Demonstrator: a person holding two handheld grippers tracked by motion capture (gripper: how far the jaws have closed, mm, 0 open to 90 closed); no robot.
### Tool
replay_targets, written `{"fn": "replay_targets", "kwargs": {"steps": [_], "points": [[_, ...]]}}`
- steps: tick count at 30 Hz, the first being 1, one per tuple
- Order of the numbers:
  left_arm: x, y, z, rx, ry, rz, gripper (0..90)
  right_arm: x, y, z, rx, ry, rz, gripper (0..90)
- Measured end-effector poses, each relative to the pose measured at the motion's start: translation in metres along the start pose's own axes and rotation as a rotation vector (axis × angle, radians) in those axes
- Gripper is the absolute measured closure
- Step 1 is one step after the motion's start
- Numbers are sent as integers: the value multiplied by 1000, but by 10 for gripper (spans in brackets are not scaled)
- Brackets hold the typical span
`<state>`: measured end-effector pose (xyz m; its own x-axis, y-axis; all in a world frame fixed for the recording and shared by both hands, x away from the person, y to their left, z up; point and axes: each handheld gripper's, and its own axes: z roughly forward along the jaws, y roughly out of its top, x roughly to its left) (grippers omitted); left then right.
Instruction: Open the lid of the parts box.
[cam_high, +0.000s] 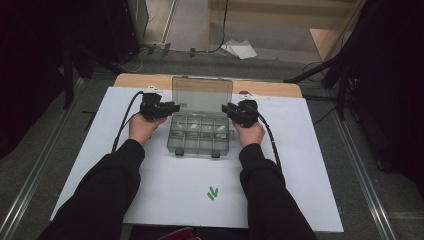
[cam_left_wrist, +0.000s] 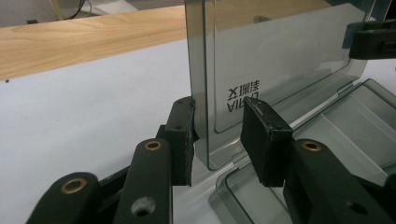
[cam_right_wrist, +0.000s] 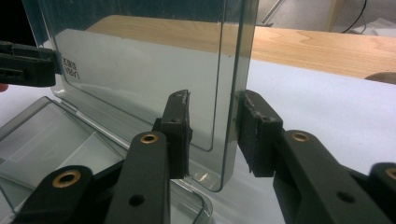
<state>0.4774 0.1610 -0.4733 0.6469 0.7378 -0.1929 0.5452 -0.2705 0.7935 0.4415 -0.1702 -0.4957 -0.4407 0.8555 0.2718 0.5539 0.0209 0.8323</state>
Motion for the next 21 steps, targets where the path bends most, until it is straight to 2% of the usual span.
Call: {"fn": "replay_targets", "kwargs": {"steps": [14,17,21], "points": [[2,-2,7,-3,15,-36,630,-4,-3,7,-2,1,34,648],[2,-4,10,-3,10,-44,611,-4,-4,8,1,7,52,639],[2,-5,13,4,29,-48,609,-6,-6,11,6,9,80,627]]}}
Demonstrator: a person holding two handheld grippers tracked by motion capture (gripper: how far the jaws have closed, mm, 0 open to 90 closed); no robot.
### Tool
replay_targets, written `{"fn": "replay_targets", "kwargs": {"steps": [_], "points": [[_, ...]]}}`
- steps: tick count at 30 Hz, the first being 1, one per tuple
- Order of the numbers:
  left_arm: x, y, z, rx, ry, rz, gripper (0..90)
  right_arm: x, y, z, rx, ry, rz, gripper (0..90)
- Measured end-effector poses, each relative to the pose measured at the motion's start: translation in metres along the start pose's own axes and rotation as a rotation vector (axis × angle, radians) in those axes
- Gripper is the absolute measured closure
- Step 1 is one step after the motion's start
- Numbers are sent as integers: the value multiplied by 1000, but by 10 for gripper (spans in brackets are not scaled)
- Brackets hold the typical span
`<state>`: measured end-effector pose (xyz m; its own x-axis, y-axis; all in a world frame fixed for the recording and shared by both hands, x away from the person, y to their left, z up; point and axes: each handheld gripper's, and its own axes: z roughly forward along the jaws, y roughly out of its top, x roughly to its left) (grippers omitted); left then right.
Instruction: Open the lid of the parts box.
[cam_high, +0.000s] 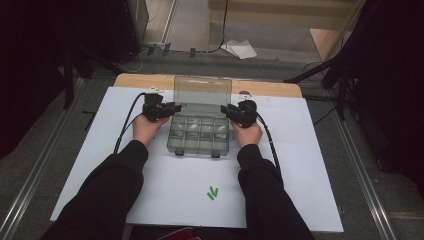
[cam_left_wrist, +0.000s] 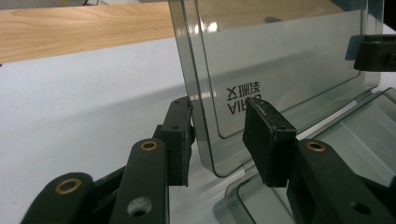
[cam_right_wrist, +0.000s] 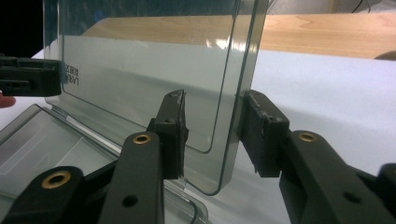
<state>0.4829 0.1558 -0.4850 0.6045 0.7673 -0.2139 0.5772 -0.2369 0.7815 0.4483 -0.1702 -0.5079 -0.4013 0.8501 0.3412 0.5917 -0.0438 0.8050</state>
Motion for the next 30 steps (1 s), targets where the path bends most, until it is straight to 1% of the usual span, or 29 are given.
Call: {"fn": "replay_targets", "kwargs": {"steps": [1,2,4,7,8,9,11,13,20,24,25,28,30], "points": [[0,0,1,-1,5,-3,609,0,0,1,0,-1,4,624],[0,-1,2,0,0,-4,609,0,0,1,1,0,5,620],[0,-2,3,2,7,-19,609,0,-1,2,6,-2,15,612],[2,-3,6,3,-3,-35,600,-1,-2,4,10,-3,24,599],[2,-3,6,7,-3,-42,599,-2,-3,4,12,-3,18,593],[2,-3,6,7,-3,-47,599,-2,-3,5,12,-3,26,588],[2,-3,6,13,-2,-42,595,-3,-3,6,15,2,29,587],[3,-4,7,17,-3,-46,588,-3,-3,6,20,1,34,586],[4,-6,8,26,-7,-55,580,-5,-5,9,29,15,72,558],[5,-7,9,21,-16,-80,578,-7,-7,11,30,21,80,548],[6,-8,9,27,-20,-86,577,-7,-7,11,33,20,87,546],[8,-9,10,22,-35,-112,568,-7,-7,12,44,15,111,540],[7,-9,10,23,-29,-106,567,-8,-8,12,49,19,122,540]]}}
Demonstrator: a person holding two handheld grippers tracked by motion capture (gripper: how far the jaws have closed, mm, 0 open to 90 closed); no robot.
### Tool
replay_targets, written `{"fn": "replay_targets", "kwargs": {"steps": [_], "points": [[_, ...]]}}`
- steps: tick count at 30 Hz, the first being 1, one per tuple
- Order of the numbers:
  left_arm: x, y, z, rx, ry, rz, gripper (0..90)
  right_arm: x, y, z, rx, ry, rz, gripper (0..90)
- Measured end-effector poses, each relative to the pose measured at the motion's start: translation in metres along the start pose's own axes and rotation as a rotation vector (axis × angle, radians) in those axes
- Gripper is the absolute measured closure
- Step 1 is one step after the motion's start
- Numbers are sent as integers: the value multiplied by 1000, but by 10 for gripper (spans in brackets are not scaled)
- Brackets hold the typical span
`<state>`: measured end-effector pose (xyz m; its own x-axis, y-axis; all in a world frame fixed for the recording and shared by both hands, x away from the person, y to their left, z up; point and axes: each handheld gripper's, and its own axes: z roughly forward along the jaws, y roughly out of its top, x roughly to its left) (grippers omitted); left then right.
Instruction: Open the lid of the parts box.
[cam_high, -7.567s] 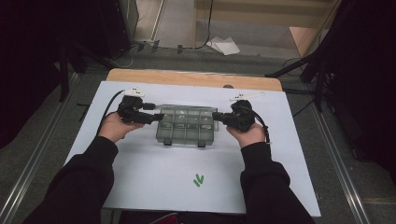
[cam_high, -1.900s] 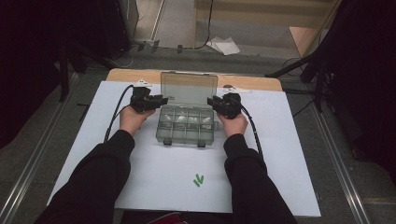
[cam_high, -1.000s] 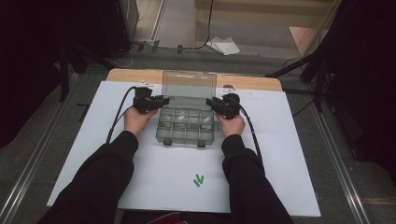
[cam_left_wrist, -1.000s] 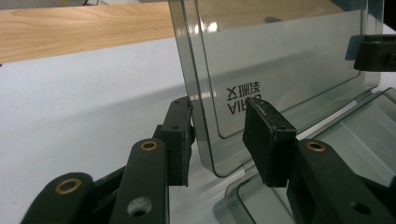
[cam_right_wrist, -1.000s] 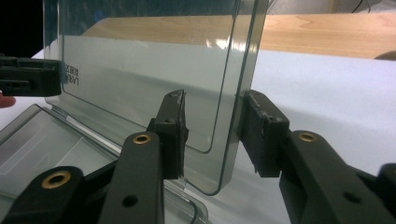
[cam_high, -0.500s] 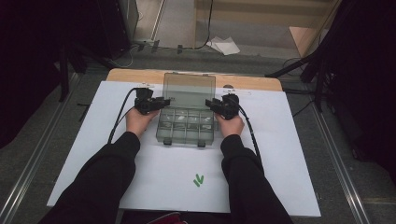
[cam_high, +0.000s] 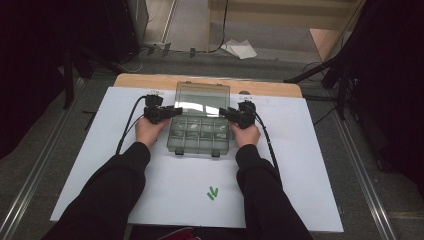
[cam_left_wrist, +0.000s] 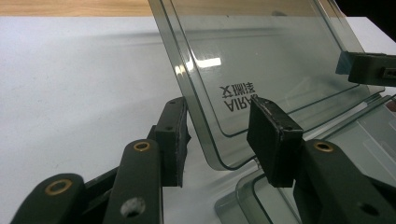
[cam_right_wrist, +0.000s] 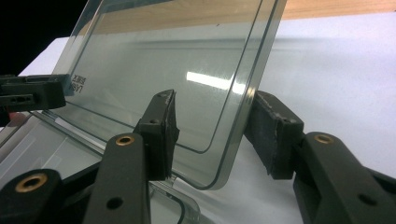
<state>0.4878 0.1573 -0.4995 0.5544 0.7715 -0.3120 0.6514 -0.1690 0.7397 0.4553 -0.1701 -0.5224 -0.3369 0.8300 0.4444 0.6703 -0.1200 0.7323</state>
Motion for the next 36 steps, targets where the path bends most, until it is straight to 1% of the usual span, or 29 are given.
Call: {"fn": "replay_targets", "kwargs": {"steps": [2,4,8,17,18,19,20,23,25,27,29,32,33,34,36], "points": [[0,0,0,2,-3,0,562,0,0,0,0,-1,-1,537],[0,-1,1,-3,-7,-13,555,0,0,1,1,2,-2,529],[1,-1,1,-3,-14,-21,554,0,0,1,9,-1,-5,514],[1,-1,2,-1,-15,-26,541,1,0,2,16,-2,-8,491],[1,-1,2,-1,-14,-21,522,1,0,2,17,-5,-9,481],[1,-1,3,-3,-11,-19,478,1,0,1,21,-9,-18,478],[1,-1,3,-2,-8,-21,470,1,0,2,26,-16,-21,474],[0,-1,2,0,-10,-17,470,1,0,2,28,-12,-21,472],[1,-1,2,1,-13,-27,470,1,0,2,28,-11,-20,470],[1,-1,2,1,-14,-22,468,0,0,2,32,-10,-16,465],[0,-1,2,1,-21,-19,433,1,0,2,33,-11,-13,457],[0,0,2,1,-20,-15,431,0,0,1,35,-7,-7,423],[0,0,2,1,-20,-15,422,0,0,1,37,-6,-10,411],[0,0,1,0,-24,-13,390,0,0,1,40,-6,-14,401],[0,0,1,3,-21,-9,389,0,1,0,46,0,-24,388]]}}
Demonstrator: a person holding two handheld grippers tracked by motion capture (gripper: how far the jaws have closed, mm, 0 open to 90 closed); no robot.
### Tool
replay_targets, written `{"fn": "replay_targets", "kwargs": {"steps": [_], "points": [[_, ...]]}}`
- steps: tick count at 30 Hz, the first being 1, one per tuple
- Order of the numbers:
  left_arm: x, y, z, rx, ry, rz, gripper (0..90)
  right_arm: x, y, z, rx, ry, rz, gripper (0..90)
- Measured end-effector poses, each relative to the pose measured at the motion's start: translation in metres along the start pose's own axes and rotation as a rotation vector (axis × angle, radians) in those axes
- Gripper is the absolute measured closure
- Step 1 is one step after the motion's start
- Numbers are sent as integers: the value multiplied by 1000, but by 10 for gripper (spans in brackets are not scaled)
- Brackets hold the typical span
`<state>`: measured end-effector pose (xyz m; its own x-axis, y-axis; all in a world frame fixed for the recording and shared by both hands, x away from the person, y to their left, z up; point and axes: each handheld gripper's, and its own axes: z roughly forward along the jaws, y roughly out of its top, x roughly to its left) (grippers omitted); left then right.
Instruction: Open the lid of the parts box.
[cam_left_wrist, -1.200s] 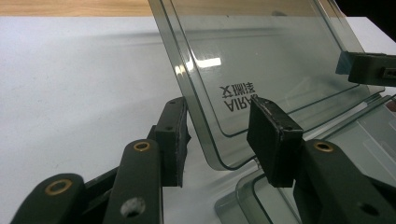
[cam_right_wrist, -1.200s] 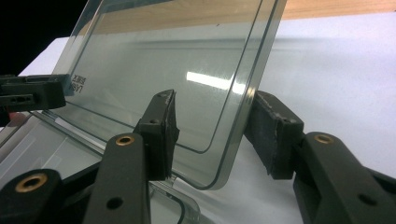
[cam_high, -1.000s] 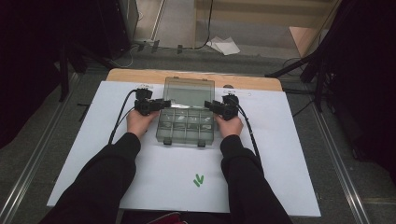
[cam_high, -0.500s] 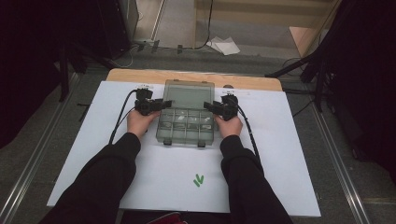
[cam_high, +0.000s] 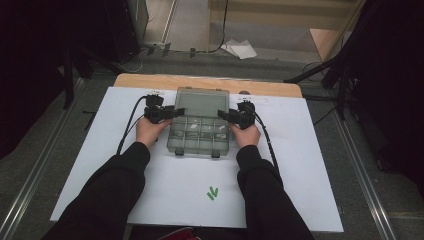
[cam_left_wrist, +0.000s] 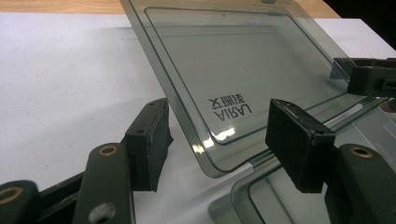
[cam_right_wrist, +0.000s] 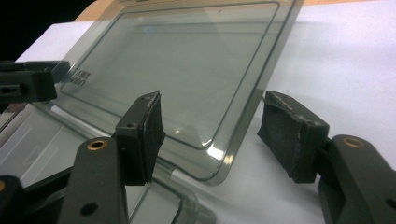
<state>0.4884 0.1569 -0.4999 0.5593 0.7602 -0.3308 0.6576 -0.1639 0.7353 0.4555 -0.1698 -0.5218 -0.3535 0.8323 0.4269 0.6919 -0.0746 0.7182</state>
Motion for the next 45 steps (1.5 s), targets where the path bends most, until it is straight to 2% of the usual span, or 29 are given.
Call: {"fn": "replay_targets", "kwargs": {"steps": [4,8,13,16,18,20,21,24,26,28,31,35,36,40,43,45], "points": [[-3,3,-5,-10,15,25,389,3,2,-5,-7,-2,-16,351],[-6,7,-11,-26,-4,31,389,7,5,-11,-6,3,-41,336],[-13,10,-18,1,-18,56,388,11,7,-21,6,26,-73,325],[-18,12,-24,8,-40,71,388,15,8,-26,14,38,-94,318],[-22,13,-28,9,-58,67,387,18,9,-30,20,44,-106,315],[-23,14,-30,13,-70,70,317,20,10,-34,23,52,-115,312],[-25,14,-33,30,-91,70,317,21,10,-36,23,58,-112,311],[-29,13,-37,67,-104,89,317,23,9,-41,51,88,-118,306],[-33,12,-41,71,-104,105,317,26,7,-45,71,101,-151,307],[-33,12,-44,81,-122,107,317,29,5,-49,87,106,-170,307],[-35,12,-48,82,-127,109,317,33,2,-54,92,121,-195,310],[-37,11,-54,100,-144,115,317,38,2,-62,96,162,-202,308],[-38,11,-55,98,-149,112,317,39,2,-63,99,165,-205,308],[-41,7,-58,124,-155,143,318,50,0,-72,106,159,-263,308],[-42,5,-60,124,-163,143,317,56,-4,-76,112,176,-268,308],[-44,4,-62,130,-183,148,317,59,-6,-79,112,179,-275,308]]}}
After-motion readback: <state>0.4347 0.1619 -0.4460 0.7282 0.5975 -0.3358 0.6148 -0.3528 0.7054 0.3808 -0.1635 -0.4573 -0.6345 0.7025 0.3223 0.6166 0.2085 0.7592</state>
